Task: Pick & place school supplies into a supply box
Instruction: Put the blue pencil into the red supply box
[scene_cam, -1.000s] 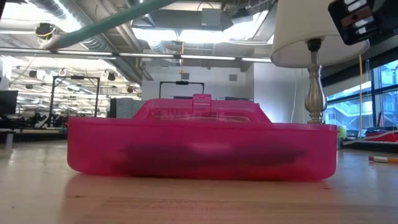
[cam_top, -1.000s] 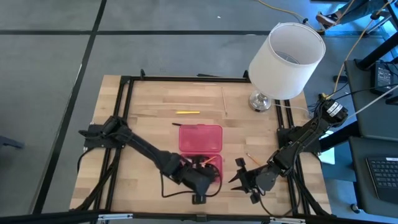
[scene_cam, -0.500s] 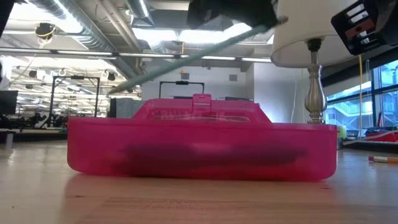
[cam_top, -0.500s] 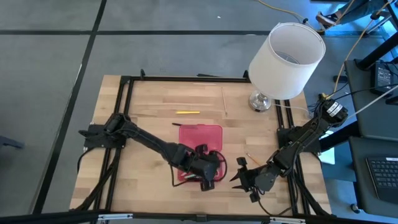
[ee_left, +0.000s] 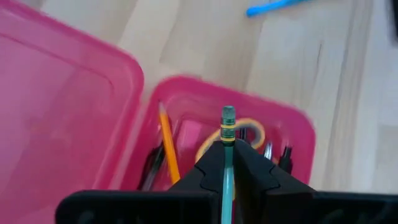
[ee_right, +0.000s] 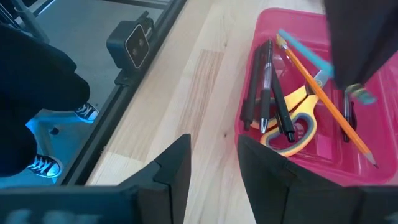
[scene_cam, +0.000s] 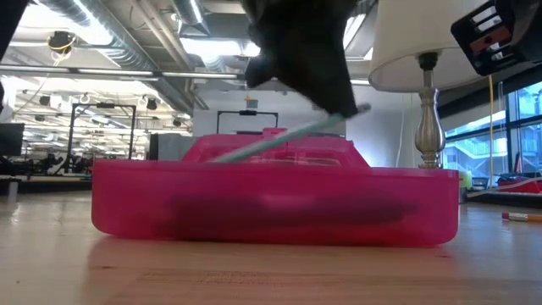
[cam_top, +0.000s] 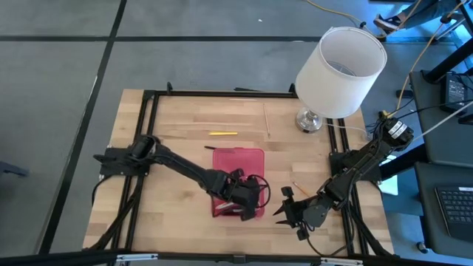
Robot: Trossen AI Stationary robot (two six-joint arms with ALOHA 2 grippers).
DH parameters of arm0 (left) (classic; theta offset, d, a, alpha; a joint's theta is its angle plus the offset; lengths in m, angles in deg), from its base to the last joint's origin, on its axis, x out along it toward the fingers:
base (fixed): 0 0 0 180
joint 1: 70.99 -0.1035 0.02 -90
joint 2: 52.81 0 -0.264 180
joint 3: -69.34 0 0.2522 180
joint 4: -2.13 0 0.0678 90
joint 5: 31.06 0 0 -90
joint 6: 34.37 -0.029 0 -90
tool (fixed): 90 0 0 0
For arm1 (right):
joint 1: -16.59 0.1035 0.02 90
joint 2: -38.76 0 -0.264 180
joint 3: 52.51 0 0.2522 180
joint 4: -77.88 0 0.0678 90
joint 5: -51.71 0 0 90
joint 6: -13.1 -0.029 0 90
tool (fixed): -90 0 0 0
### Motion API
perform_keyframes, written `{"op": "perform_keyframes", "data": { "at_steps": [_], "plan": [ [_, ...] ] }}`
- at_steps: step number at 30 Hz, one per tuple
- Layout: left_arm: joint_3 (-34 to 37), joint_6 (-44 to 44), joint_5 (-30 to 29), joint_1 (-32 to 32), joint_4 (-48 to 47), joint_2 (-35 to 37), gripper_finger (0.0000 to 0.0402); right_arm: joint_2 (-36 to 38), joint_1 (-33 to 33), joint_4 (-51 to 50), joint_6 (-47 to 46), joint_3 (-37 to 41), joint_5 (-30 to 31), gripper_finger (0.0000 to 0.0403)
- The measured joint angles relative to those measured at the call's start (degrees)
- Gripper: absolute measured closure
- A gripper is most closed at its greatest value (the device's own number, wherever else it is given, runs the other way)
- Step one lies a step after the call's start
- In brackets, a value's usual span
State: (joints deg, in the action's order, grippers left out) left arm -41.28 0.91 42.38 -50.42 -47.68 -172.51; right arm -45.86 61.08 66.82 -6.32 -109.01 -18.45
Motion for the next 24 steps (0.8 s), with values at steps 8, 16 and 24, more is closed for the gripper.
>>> {"op": "perform_keyframes", "data": {
  "at_steps": [8,16,24],
  "plan": [
    [0.0,0.11,2.18,-0.15,0.28,-4.67,0.0388,-0.02,0.0,-0.13,-0.03,0.0,0.0,0.0267],
    [-0.04,-0.03,2.51,-0.26,0.32,-5.93,0.0388,-0.02,0.0,-0.28,-0.02,0.0,0.0,0.0267],
    [-0.04,-1.87,2.57,-0.24,0.34,-5.92,0.0388,-0.02,0.0,-0.31,-0.04,0.0,0.0,0.0267]
  ]
}}
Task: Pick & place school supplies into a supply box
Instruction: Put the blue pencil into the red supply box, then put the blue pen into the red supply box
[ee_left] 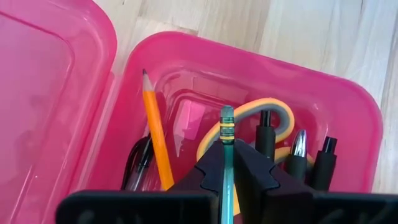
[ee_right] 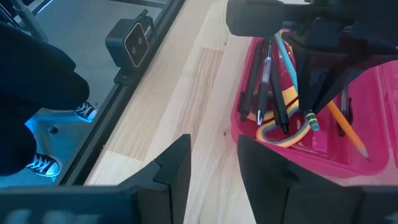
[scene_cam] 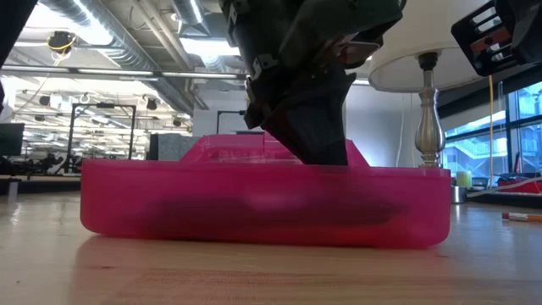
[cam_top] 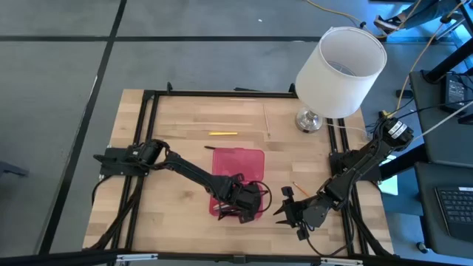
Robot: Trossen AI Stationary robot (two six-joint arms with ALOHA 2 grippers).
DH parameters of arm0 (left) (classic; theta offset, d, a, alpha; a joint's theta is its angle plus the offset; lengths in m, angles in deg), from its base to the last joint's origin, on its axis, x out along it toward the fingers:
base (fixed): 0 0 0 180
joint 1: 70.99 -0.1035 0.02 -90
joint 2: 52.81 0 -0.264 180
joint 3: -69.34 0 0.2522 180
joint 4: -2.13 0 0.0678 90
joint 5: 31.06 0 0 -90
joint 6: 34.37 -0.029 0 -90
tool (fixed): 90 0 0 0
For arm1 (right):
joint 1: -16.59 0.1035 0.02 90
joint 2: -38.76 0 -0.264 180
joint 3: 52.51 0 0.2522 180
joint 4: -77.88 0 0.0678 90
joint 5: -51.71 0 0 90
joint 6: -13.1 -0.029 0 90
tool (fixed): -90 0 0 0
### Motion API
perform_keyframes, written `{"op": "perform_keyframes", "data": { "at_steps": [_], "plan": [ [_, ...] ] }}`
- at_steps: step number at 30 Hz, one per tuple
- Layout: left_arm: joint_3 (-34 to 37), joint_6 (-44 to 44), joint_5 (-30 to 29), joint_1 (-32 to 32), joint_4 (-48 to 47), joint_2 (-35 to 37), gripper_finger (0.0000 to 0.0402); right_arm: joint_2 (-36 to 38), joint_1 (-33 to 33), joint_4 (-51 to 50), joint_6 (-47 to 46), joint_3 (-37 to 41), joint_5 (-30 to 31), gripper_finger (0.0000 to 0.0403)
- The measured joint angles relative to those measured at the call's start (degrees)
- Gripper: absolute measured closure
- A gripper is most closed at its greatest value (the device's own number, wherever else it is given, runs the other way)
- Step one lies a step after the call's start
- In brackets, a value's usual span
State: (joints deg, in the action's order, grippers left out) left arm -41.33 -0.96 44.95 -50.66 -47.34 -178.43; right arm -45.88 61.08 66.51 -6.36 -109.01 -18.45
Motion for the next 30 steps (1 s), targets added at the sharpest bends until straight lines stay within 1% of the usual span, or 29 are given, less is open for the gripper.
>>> {"op": "perform_keyframes", "data": {
  "at_steps": [3,6,14,16,20,23,26,28,30],
  "plan": [
    [0.0,0.22,0.11,0.0,0.0,0.0,0.0387,0.0,0.0,0.0,0.0,0.0,0.0,0.0267],
    [0.0,1.45,0.04,0.0,-0.04,0.0,0.0376,0.0,0.0,0.0,0.0,0.0,0.0,0.0267],
    [0.0,0.97,0.21,0.0,-0.04,0.0,0.032,0.0,0.0,0.0,0.0,0.0,0.0,0.0267],
    [0.0,-0.6,1.31,0.0,-0.04,0.09,0.0307,0.0,0.0,0.0,-0.02,0.0,0.0,0.0267],
    [0.0,-3.18,5.95,0.01,-0.29,1.98,0.0293,0.0,0.0,-0.34,-0.27,0.0,-0.11,0.0267],
    [0.0,-5.31,8.46,0.66,-2.0,4.5,0.0291,0.0,-0.02,-0.82,-1.97,0.0,-2.35,0.0267],
    [0.0,-11.06,8.61,2.53,-3.59,7.62,0.0293,0.0,-0.02,-0.61,-4.73,0.0,-4.87,0.0267],
    [-0.02,-15.47,8.7,4.45,-4.06,9.38,0.0294,0.0,0.0,-0.59,-6.32,0.0,-4.96,0.0267],
    [-0.02,-18.75,8.44,6.57,-4.44,10.28,0.0294,0.0,0.0,-0.47,-5.77,0.0,-4.94,0.0267]
  ]
}}
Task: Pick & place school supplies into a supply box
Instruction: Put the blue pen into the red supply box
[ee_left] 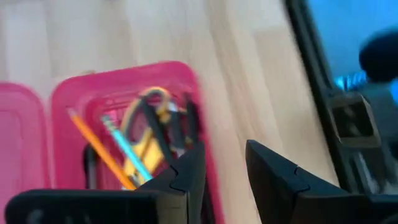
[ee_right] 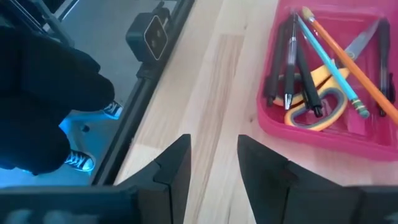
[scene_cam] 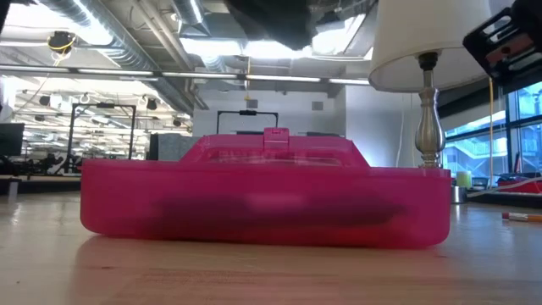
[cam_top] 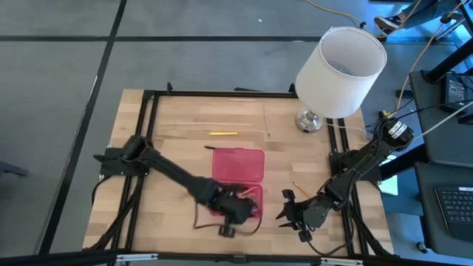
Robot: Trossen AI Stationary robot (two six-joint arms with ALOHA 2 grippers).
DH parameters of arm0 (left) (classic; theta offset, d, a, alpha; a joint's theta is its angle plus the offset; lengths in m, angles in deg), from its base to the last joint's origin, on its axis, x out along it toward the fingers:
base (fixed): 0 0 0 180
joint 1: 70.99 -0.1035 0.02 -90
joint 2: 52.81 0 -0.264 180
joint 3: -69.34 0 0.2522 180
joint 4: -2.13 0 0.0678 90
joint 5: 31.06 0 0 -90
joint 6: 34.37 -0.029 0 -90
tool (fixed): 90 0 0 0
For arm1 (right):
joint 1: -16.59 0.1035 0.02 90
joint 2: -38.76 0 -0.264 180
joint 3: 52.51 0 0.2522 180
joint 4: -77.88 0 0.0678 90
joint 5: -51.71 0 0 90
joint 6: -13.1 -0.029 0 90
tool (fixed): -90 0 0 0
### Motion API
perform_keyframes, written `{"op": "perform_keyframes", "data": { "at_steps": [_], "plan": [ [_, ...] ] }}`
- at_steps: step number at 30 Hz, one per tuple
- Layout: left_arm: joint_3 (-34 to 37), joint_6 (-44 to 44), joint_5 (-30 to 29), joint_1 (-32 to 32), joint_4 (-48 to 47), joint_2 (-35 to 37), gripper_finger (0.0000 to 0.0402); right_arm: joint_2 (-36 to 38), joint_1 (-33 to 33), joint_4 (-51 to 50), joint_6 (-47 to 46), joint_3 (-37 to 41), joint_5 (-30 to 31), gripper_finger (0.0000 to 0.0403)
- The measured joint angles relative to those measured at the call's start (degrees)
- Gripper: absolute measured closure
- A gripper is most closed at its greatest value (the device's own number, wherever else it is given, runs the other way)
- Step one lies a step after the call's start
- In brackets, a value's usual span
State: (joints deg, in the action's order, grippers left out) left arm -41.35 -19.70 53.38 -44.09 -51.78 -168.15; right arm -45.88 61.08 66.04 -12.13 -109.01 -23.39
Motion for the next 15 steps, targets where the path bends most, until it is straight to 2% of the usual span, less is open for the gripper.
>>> {"op": "perform_keyframes", "data": {
  "at_steps": [3,7,10,12,15],
  "plan": [
    [0.02,-2.0,-3.14,2.94,-1.66,0.92,0.0291,0.0,-0.49,-0.01,-2.94,0.0,0.32,0.0267],
    [0.07,-1.98,-10.71,6.34,-5.2,2.11,0.0291,0.22,-2.23,-2.63,-19.01,-0.23,-1.92,0.0267],
    [3.1,-1.66,-15.85,8.02,-1.97,3.93,0.0294,0.22,-3.16,-11.3,-28.35,-2.53,-5.92,0.0267],
    [6.39,-0.13,-15.88,8.45,2.81,5.81,0.0295,0.31,-3.2,-18.55,-34.42,-4.75,-6.01,0.0267],
    [12.13,0.53,-6.76,7.74,13.92,8.28,0.0293,0.31,-2.9,-28.88,-42.26,-8.88,-5.98,0.0267]
  ]
}}
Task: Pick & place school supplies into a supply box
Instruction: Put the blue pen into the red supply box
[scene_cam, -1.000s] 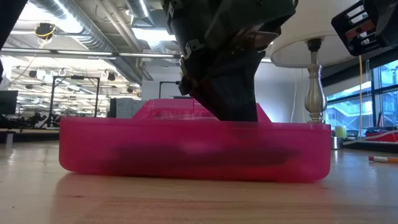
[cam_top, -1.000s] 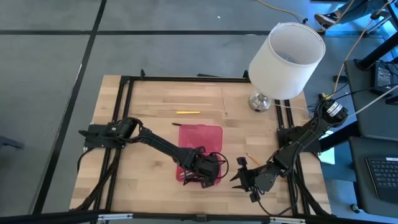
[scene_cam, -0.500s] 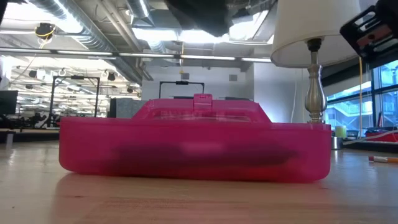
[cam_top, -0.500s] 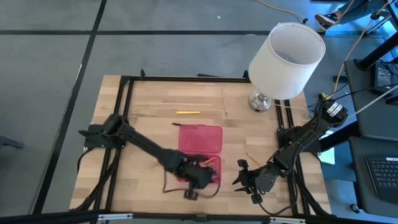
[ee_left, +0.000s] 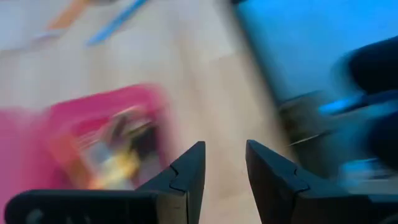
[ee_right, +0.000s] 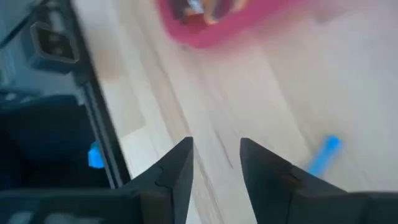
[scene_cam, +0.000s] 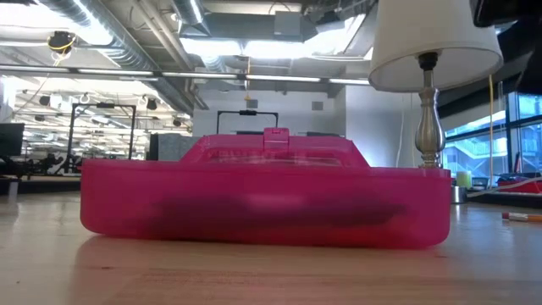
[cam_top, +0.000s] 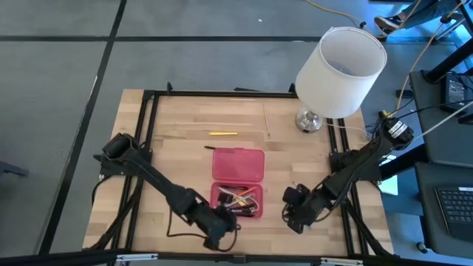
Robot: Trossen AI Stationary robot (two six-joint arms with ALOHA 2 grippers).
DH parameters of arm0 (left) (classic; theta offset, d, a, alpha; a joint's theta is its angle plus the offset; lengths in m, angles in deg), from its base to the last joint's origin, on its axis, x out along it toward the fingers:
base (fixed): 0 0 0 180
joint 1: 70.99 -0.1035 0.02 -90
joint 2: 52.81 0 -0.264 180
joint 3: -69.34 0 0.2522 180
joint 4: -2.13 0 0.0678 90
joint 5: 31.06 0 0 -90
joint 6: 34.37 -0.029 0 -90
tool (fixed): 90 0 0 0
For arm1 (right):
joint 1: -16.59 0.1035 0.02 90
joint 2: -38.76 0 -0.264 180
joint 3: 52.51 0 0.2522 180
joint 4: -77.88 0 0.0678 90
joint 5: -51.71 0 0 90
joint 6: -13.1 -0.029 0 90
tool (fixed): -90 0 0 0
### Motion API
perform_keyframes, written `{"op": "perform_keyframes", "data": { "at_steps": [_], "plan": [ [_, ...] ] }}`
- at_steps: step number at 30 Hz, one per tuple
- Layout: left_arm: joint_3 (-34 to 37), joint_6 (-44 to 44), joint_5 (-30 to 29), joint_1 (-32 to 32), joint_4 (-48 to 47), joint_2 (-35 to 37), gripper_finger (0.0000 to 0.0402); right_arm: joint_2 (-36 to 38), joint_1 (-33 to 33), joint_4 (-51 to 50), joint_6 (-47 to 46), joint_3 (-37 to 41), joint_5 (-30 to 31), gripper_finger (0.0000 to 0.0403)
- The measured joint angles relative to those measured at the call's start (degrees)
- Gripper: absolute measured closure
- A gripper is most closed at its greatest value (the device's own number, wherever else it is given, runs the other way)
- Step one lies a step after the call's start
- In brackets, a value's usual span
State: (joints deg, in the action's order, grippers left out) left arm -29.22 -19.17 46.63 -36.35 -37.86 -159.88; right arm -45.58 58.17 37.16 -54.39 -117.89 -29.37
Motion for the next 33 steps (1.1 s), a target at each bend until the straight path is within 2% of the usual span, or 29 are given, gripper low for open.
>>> {"op": "perform_keyframes", "data": {
  "at_steps": [3,5,6,12,16,20,24,33],
  "plan": [
    [5.26,-3.42,12.11,-0.4,14.33,1.42,0.0291,-0.14,1.58,-8.03,-6.05,-4.39,0.93,0.0267],
    [8.29,-5.21,17.01,-0.63,19.26,2.94,0.0291,-0.78,2.94,-11.46,-9.45,-6.59,1.68,0.0267],
    [9.8,-5.34,17.62,-0.93,19.81,4.0,0.0291,-1.27,3.53,-12.75,-10.88,-7.5,1.76,0.0267],
    [22.42,-5.4,10.01,-1.38,28.87,12.35,0.0294,-6.32,8.09,-15.86,-19.8,-9.83,-0.54,0.0267],
    [32.05,-5.89,6.65,-0.38,40.95,17.73,0.0291,-9.92,10.65,-17.76,-24.47,-9.87,-5.15,0.0267],
    [39.15,-9.69,2.09,0.38,55.23,19.65,0.0291,-12.11,12.35,-21.65,-28.26,-9.87,-7.61,0.0267],
    [42.43,-11.32,0.77,0.59,62.68,19.28,0.0294,-13.42,12.81,-22.54,-29.74,-9.87,-7.61,0.0267],
    [42.62,-10.0,0.57,0.58,62.33,19.28,0.0291,-16.35,13.0,-22.29,-29.71,-9.87,-7.09,0.0267]
  ]
}}
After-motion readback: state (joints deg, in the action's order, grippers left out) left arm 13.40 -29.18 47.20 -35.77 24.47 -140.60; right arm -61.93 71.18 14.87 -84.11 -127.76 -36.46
